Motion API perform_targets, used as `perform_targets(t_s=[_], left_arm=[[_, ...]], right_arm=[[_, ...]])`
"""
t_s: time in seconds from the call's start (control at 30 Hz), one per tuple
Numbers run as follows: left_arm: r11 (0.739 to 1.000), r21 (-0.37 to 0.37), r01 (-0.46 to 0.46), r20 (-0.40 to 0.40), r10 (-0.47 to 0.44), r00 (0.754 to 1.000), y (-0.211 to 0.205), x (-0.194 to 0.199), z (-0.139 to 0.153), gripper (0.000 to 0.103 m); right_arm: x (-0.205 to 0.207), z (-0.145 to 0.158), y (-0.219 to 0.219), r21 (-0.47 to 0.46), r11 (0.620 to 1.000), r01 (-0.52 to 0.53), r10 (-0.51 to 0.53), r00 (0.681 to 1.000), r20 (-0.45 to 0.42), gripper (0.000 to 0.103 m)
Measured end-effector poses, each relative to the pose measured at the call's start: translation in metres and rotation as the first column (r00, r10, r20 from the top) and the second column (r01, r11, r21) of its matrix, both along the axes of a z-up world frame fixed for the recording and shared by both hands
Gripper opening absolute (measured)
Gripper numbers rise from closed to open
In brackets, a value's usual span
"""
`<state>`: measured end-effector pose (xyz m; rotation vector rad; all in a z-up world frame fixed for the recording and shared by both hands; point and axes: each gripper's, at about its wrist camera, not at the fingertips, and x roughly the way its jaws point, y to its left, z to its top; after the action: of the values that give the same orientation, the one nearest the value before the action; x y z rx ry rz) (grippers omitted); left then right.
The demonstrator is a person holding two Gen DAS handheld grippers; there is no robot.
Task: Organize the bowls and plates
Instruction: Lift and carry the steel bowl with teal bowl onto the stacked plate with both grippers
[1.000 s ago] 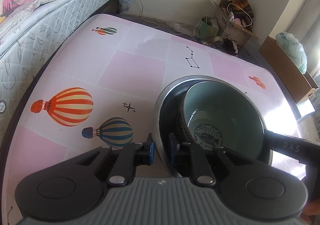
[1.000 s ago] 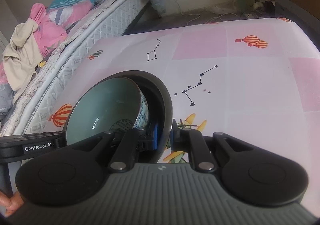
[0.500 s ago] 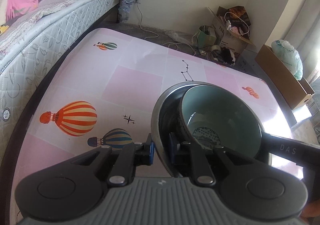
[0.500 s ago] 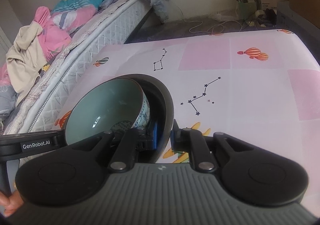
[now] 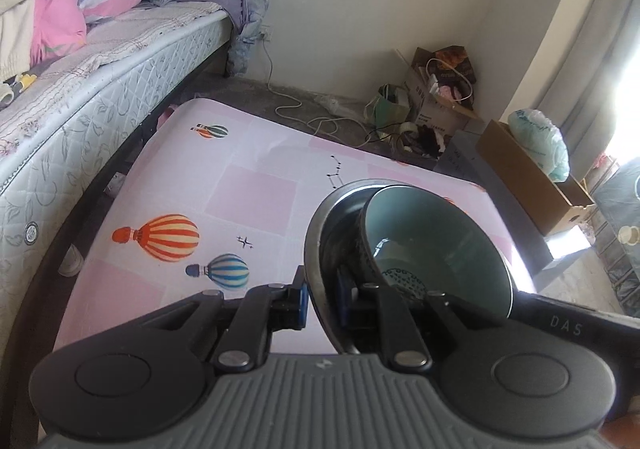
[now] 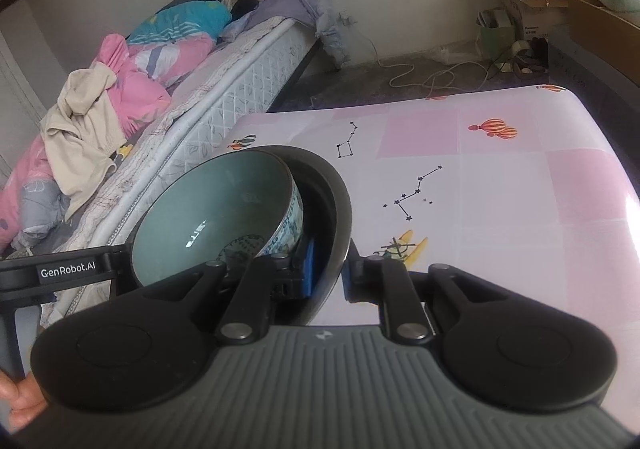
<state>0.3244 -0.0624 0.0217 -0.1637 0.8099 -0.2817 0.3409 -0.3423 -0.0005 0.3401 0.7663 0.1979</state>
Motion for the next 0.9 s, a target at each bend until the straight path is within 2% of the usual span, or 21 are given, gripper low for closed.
perform_targets(t_s=[0.23,0.43,0.77,0.9], left_arm=[[0.999,-0.012,0.030,0.003,-0.030,1.000,-0.001,-0.048,-0.002,0.013],[0.999,-0.007,0.050,-0.025,-0.050,0.998,-0.005,-0.072,-0.018,0.013],[0.998,0.003,0.057,-0.136,-0.056,0.989,-0.011,-0.081,-0.063,0.013],[0.998,0.006,0.060,-0.135,-0.058,0.989,-0.011,-0.084,-0.070,0.014]], right_arm=[[-0.066,0.013,-0.005,-0.003,1.000,0.015,-0.015,1.000,0.008,0.013],[-0.111,-0.001,-0.010,0.008,0.999,0.037,-0.037,0.999,-0.022,0.013],[-0.138,-0.044,-0.013,-0.010,0.998,0.070,-0.070,0.992,-0.101,0.014],[-0.144,-0.057,-0.014,-0.019,0.997,0.070,-0.072,0.991,-0.115,0.014]])
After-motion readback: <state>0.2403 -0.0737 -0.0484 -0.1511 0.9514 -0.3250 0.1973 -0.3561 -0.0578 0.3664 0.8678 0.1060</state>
